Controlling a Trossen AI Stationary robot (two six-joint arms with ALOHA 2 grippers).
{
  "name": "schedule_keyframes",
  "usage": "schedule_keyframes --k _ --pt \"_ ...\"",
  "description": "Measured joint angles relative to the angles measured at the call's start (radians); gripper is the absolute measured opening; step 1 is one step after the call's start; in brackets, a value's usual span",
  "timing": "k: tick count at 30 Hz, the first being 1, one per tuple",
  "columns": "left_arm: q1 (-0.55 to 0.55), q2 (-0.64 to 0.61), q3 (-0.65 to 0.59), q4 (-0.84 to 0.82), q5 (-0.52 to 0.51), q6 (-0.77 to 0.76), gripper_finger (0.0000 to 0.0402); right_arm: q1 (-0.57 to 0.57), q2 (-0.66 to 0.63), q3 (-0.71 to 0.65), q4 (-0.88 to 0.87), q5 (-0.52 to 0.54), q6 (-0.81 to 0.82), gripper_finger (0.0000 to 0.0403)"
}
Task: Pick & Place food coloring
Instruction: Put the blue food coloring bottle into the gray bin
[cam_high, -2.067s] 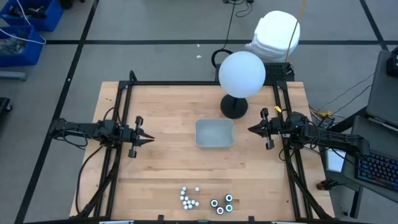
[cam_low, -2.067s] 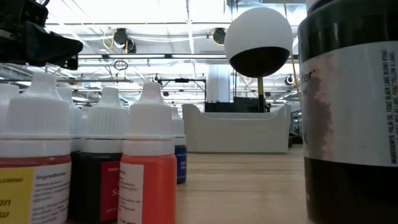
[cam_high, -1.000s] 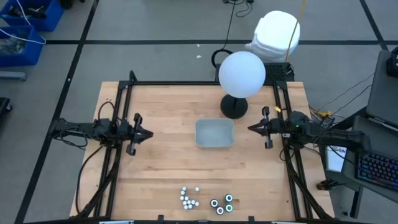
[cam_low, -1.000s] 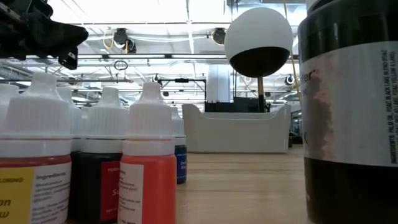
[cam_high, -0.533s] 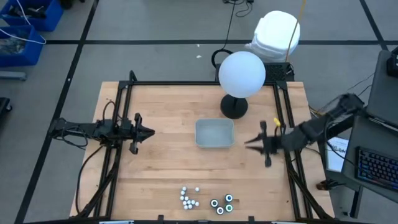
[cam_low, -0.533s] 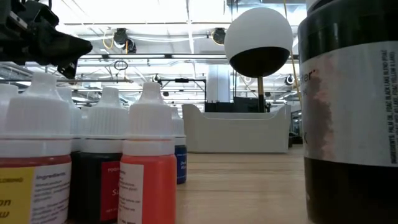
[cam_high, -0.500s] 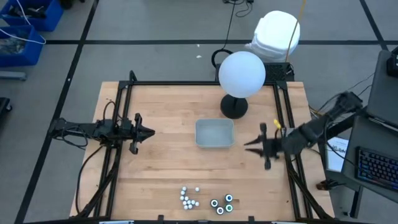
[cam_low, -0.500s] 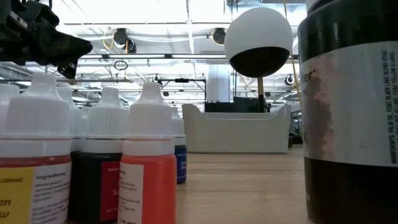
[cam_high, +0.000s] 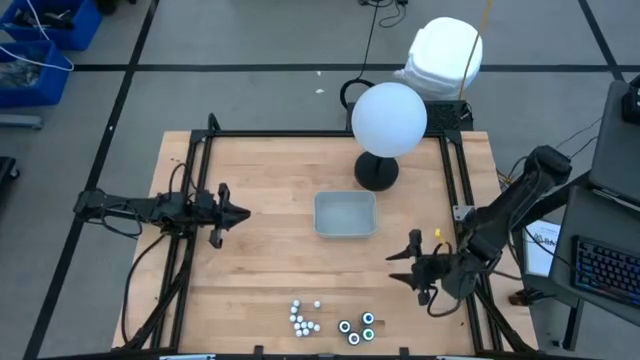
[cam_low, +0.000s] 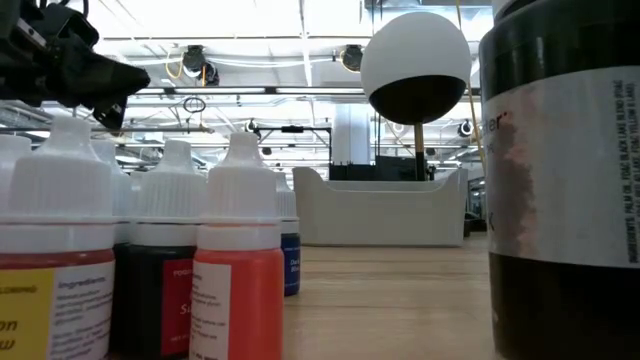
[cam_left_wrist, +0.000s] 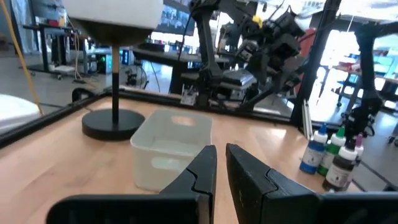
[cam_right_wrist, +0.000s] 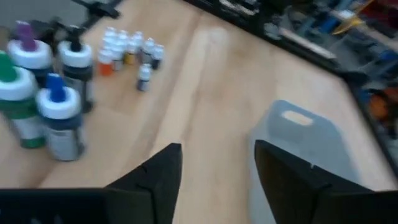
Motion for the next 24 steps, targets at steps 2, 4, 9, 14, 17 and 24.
schedule_keyframes --k 2,4,9,14,17,24 --pt "0.0 0.006 0.0 -0.008 0.001 -0.003 0.004 0.0 0.009 -0.021 0.083 -0.058 -0.021 0.0212" --pt "0.0 0.011 0.0 -0.009 0.0 -0.006 0.004 0.0 0.014 -0.048 0.162 -0.121 -0.049 0.0223" --pt "0.0 0.012 0.0 -0.001 -0.004 -0.003 0.004 -0.005 0.031 -0.139 0.383 -0.238 -0.094 0.0237" --pt "0.0 0.012 0.0 -0.003 -0.005 -0.004 0.004 -0.005 0.088 -0.214 0.612 -0.248 -0.126 0.0236" --pt "0.0 0.012 0.0 -0.003 -0.005 -0.027 0.004 -0.005 0.159 -0.216 0.695 -0.251 -0.123 0.0237" --pt "0.0 0.012 0.0 -0.003 -0.005 -0.034 0.004 -0.012 0.31 -0.188 0.828 -0.274 -0.126 0.0252"
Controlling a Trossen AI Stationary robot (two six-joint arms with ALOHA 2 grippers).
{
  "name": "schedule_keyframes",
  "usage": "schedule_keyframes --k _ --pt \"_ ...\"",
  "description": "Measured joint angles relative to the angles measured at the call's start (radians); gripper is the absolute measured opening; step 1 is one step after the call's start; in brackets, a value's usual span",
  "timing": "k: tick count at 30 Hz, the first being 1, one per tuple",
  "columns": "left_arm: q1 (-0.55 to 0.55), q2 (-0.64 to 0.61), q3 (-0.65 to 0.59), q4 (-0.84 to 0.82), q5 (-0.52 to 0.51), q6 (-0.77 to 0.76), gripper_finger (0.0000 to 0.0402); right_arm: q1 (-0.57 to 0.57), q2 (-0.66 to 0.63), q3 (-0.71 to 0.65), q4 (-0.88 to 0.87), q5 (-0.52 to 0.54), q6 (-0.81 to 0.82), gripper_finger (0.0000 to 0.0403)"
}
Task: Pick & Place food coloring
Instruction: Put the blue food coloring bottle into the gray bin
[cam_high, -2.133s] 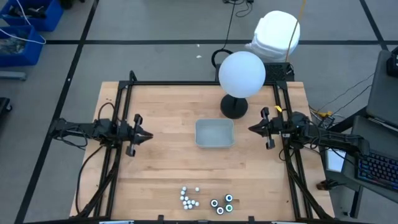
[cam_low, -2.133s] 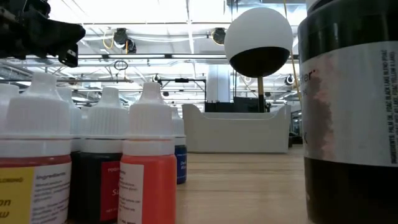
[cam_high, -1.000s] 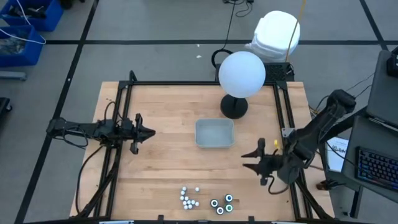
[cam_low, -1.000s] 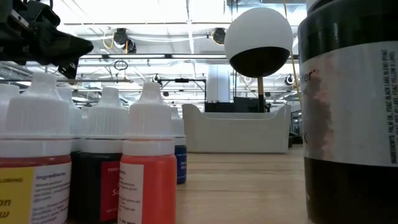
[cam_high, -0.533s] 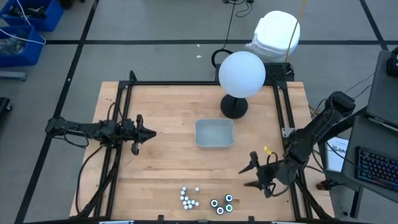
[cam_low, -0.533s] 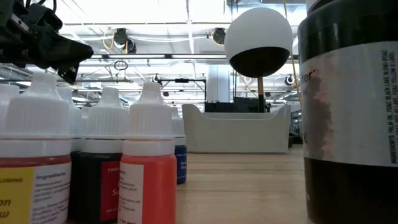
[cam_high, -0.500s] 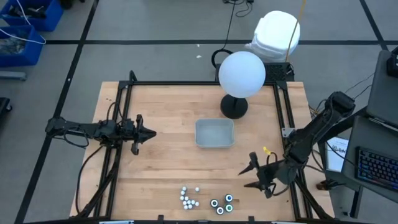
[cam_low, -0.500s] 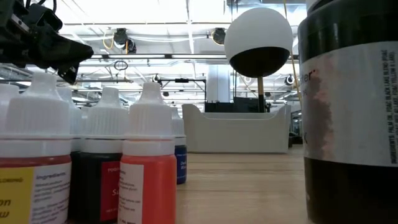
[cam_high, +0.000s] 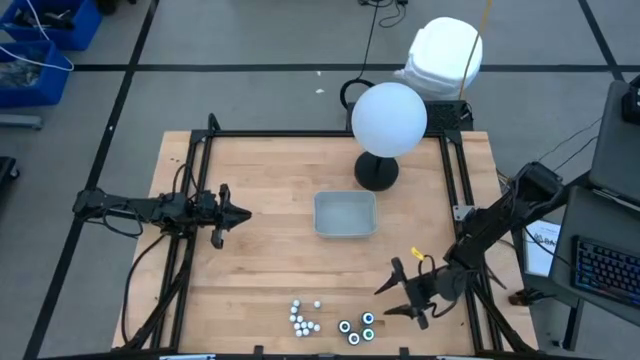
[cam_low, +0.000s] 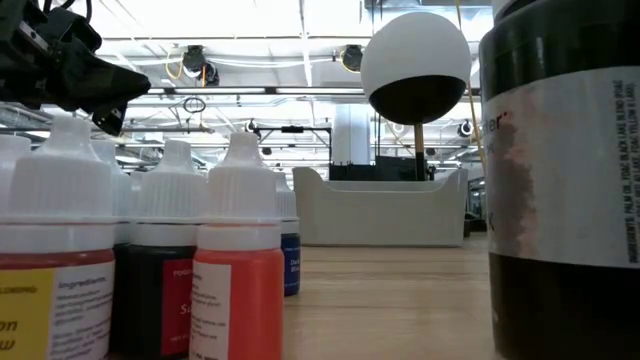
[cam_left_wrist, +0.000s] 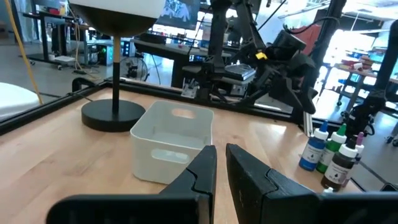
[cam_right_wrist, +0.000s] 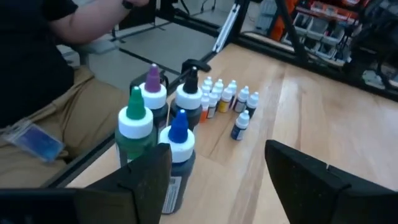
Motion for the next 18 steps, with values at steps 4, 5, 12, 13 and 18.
schedule_keyframes --k 4,5,12,13,18 --pt "0.0 0.0 0.0 0.0 -0.002 -0.003 0.004 -0.021 0.043 0.033 0.004 -0.034 0.045 0.0262" --pt "0.0 0.0 0.0 0.0 -0.002 -0.003 0.004 -0.025 0.051 0.039 0.003 -0.052 0.049 0.0264" --pt "0.0 0.0 0.0 0.0 -0.002 -0.003 0.004 -0.033 0.056 0.043 0.004 -0.107 0.1 0.027" --pt "0.0 0.0 0.0 0.0 -0.002 -0.004 0.004 -0.033 0.056 0.043 0.003 -0.108 0.109 0.027" --pt "0.0 0.0 0.0 0.0 -0.002 -0.005 0.004 -0.037 0.087 0.043 0.026 -0.107 0.121 0.0271"
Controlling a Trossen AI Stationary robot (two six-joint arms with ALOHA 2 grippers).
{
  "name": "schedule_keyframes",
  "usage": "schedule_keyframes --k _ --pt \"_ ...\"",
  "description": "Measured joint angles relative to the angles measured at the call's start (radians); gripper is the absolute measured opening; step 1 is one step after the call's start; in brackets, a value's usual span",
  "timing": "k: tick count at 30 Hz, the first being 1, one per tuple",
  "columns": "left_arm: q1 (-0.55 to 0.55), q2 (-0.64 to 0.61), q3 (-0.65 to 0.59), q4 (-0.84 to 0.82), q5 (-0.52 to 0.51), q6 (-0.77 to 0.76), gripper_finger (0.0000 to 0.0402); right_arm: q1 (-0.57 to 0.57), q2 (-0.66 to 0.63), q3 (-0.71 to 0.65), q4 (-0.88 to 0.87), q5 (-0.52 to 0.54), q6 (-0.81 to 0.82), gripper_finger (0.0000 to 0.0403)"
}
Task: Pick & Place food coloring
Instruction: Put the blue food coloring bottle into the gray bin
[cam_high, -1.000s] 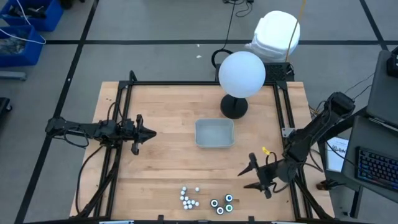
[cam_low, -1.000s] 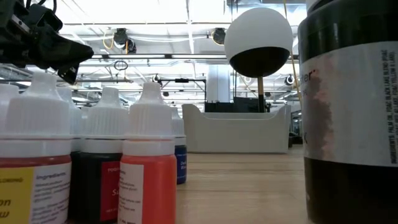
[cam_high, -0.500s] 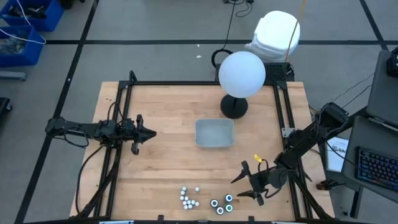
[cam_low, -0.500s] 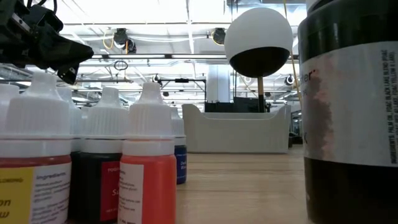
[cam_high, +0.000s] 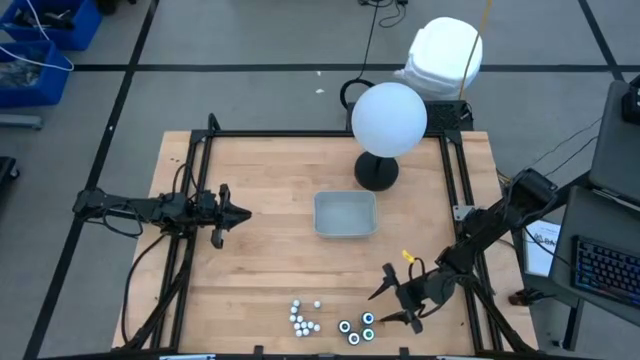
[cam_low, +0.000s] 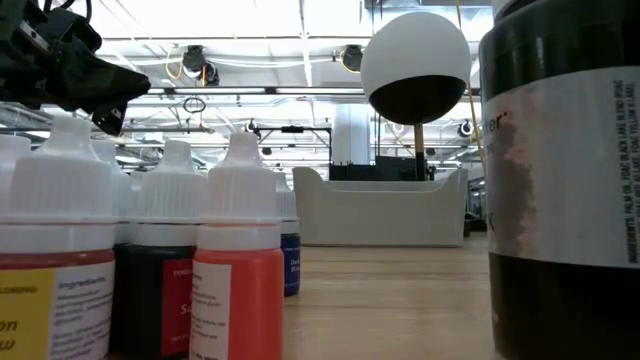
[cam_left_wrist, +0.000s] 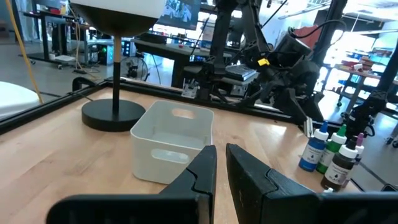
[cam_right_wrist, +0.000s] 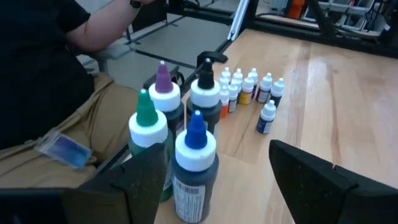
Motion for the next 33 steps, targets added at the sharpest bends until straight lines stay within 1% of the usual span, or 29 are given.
schedule_keyframes --k 4,18,27,33 --pt "0.0 0.0 0.0 0.0 0.001 -0.008 0.004 -0.001 0.027 0.0 0.024 0.001 0.006 0.0271" --pt "0.0 0.0 0.0 0.0 0.001 -0.015 0.004 -0.001 0.164 0.002 0.203 0.0 0.016 0.0274" --pt "0.0 0.0 0.0 -0.001 0.001 -0.015 0.004 -0.022 0.248 0.068 0.199 -0.029 0.006 0.0272" --pt "0.0 0.0 0.0 0.0 0.001 -0.015 0.004 -0.023 0.242 0.069 0.196 -0.027 -0.027 0.027"
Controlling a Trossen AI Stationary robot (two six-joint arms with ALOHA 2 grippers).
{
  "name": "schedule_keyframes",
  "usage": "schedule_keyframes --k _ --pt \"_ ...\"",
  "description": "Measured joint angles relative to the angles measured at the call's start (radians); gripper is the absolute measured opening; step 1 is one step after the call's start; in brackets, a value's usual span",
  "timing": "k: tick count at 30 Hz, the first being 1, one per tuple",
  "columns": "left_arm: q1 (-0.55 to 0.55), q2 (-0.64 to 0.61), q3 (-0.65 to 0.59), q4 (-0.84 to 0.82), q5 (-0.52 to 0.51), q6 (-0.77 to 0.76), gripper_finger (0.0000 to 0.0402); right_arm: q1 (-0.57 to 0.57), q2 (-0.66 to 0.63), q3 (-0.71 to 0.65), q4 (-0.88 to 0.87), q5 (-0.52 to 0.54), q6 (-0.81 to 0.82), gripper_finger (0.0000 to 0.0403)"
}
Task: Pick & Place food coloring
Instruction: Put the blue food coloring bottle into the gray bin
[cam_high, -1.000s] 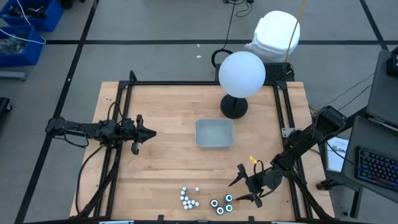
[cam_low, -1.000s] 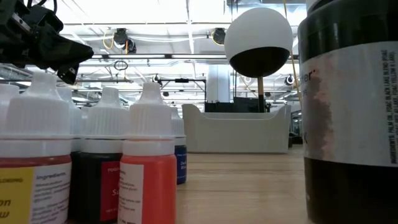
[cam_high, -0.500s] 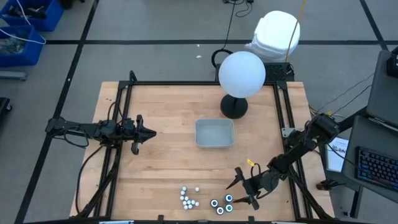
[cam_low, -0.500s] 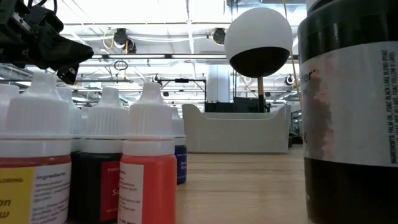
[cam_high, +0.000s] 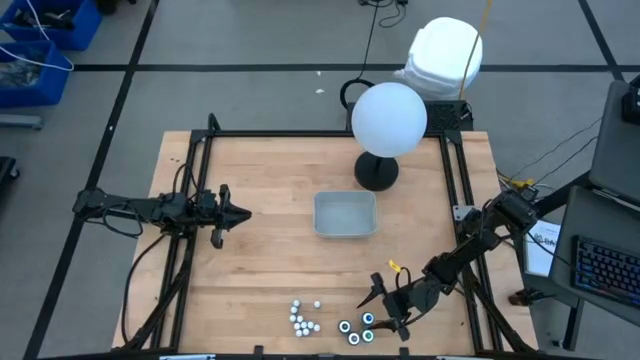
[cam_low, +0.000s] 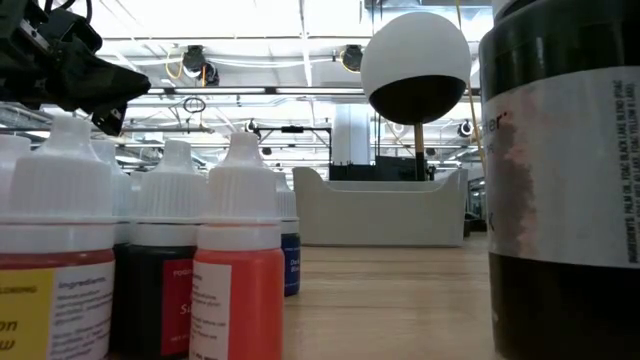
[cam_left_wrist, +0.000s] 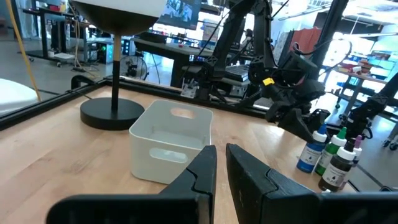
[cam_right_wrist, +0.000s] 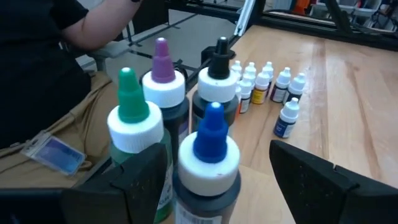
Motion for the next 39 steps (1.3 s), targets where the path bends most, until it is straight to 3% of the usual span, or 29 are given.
schedule_keyframes --k 6,20,30,34,39 --pt "0.0 0.0 0.0 0.0 0.0 0.0 0.004 0.001 -0.003 0.0 -0.017 0.0 -0.02 0.0249" --pt "0.0 0.0 0.0 0.0 0.0 0.001 0.004 0.001 -0.004 0.0 -0.024 0.0 -0.019 0.0125" --pt "0.0 0.0 0.0 0.001 -0.001 0.001 0.004 0.0 -0.034 0.0 -0.018 0.005 -0.055 0.0117" --pt "0.0 0.0 0.0 0.001 -0.001 0.001 0.004 0.0 -0.105 -0.001 -0.089 0.017 -0.064 0.0117" --pt "0.0 0.0 0.0 0.002 -0.002 0.001 0.004 -0.001 -0.246 -0.001 -0.269 0.125 -0.066 0.0117"
